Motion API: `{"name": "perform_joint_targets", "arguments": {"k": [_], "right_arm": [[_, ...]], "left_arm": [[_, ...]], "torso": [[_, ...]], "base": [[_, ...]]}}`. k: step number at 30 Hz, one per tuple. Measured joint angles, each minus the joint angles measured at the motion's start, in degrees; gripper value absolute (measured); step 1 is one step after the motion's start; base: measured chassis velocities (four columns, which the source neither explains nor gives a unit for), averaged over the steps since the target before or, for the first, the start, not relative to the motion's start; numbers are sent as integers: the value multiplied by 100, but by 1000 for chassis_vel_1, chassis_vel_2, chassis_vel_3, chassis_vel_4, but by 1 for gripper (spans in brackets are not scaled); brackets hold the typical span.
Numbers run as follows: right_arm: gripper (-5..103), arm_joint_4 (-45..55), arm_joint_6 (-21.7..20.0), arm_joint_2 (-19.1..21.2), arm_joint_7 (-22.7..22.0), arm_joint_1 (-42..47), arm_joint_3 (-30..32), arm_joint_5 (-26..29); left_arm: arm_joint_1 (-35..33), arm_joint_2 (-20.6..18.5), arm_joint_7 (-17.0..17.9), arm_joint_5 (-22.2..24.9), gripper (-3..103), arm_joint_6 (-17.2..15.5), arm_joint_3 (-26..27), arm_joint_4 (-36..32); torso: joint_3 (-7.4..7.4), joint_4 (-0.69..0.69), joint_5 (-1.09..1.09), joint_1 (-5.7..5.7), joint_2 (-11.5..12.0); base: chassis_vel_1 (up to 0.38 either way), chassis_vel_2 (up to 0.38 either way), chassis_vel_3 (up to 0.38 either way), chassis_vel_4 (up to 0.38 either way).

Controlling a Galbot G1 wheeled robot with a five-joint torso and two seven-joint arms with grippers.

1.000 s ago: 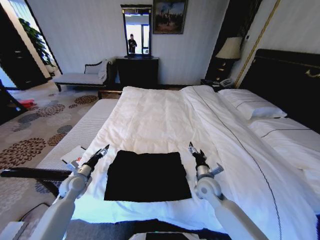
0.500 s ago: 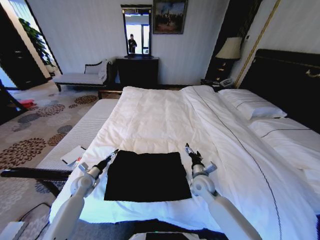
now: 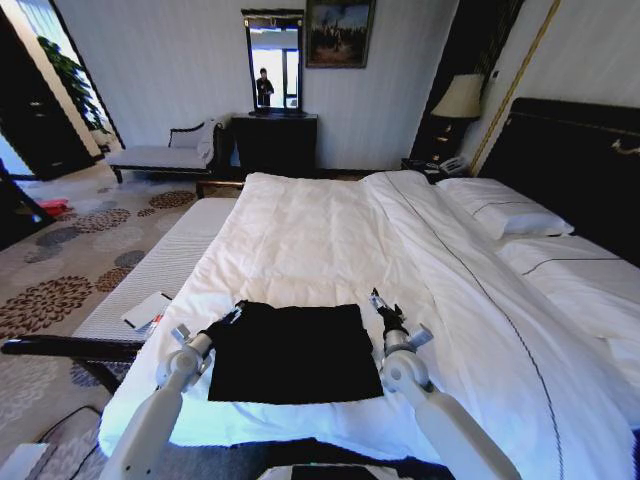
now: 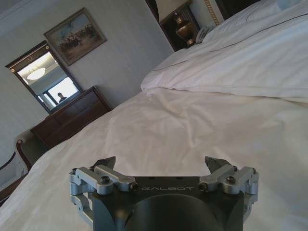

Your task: Fold the clothes on the bed.

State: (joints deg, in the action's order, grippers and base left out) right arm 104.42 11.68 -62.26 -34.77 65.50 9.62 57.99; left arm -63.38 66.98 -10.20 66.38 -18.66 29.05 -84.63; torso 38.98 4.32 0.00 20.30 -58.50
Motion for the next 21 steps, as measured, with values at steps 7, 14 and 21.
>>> {"name": "perform_joint_targets", "arguments": {"k": [7, 14, 21], "right_arm": [[100, -66, -2, -57, -7, -13, -6, -29], [100, -202, -9, -102, -31, -139, -32, -27], [100, -347, -136, -103, -129, -274, -70, 0]], "left_arm": [[89, 8, 0, -58, 78, 71, -50, 98], [122, 44, -1, -157, 45, 102, -128, 110], [127, 67, 9, -209, 24, 116, -143, 103]], "torso": [[0, 0, 1, 0, 0], [0, 0, 0, 0, 0], [0, 0, 0, -1, 0]], "base": [[0, 0, 0, 0], [0, 0, 0, 0], [0, 0, 0, 0]]}}
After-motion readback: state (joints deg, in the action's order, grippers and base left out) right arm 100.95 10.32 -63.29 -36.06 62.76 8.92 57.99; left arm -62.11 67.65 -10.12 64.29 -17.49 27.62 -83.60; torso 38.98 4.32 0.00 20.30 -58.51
